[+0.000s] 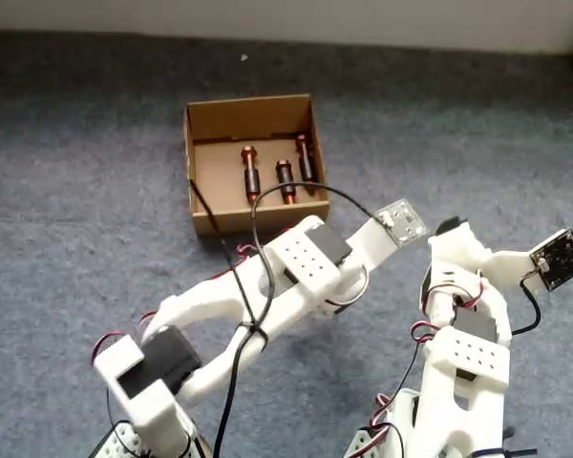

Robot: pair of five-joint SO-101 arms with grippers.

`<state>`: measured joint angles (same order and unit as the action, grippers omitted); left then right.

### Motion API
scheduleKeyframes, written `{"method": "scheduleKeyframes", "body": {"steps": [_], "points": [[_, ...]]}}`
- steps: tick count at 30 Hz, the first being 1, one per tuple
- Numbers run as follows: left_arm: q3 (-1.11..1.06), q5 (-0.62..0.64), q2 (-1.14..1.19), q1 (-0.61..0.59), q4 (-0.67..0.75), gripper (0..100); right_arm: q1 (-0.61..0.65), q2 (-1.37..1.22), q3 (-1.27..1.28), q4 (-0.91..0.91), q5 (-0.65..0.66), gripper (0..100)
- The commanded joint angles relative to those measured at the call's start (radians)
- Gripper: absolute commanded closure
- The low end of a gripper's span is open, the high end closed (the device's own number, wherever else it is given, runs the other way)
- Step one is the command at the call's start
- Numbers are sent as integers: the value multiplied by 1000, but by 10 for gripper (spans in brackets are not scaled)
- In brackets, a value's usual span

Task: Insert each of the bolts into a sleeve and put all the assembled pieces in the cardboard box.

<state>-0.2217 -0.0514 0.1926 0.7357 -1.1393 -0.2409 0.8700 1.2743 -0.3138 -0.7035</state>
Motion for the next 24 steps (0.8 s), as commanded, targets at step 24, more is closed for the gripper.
{"method": "scheduleKeyframes", "body": {"steps": [24], "points": [[-928,227,-1366,-286,497,995,-10,33,-10,21,-3,995]]}}
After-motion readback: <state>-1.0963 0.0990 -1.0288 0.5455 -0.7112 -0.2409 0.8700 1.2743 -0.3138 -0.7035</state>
